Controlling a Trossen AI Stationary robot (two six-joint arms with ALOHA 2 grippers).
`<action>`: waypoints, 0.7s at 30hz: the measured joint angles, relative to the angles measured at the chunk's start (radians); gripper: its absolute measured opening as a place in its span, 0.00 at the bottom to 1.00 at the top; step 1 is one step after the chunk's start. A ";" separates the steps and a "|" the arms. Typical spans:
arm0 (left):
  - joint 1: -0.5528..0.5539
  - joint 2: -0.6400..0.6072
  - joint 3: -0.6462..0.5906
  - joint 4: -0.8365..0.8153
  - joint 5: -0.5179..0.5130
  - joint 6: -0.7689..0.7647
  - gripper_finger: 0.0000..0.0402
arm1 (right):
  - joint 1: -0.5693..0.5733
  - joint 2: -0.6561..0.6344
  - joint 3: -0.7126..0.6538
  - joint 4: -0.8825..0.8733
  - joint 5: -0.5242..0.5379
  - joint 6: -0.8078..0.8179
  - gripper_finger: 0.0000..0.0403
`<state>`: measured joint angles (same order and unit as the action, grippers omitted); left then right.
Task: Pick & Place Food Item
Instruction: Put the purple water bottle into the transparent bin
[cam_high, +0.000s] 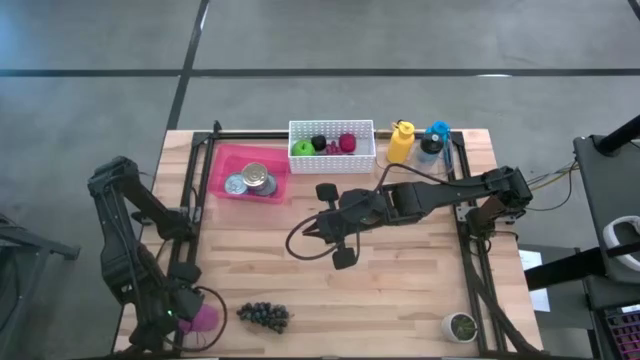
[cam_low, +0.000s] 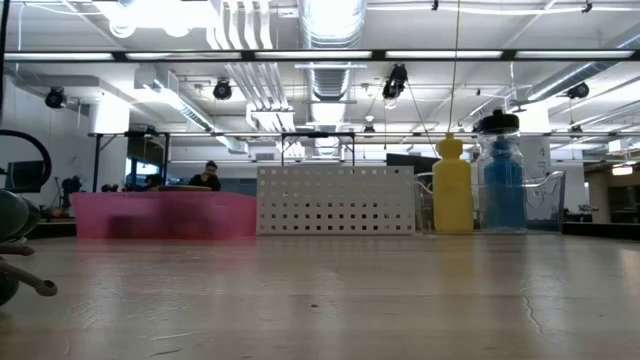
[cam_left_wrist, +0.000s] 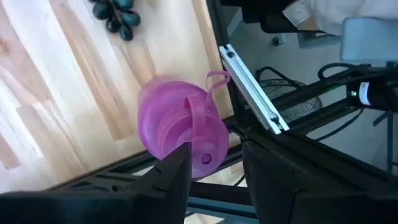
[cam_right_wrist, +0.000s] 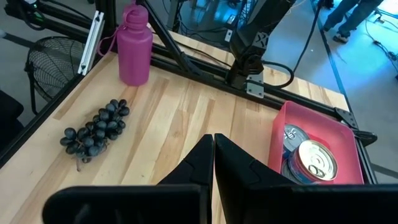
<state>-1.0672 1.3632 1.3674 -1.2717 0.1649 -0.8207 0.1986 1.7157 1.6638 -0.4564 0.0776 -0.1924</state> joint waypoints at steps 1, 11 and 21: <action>0.000 0.000 0.000 0.001 -0.001 0.017 0.36 | 0.000 0.000 0.000 0.000 0.000 0.000 0.02; -0.001 0.000 -0.001 -0.001 -0.031 0.115 0.35 | 0.000 0.000 0.000 -0.002 -0.001 -0.002 0.02; -0.033 -0.001 -0.063 0.010 -0.015 0.115 0.34 | 0.000 0.000 0.000 -0.003 -0.002 0.001 0.02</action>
<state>-1.1003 1.3622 1.3043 -1.2621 0.1494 -0.7060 0.1986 1.7157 1.6638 -0.4599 0.0757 -0.1917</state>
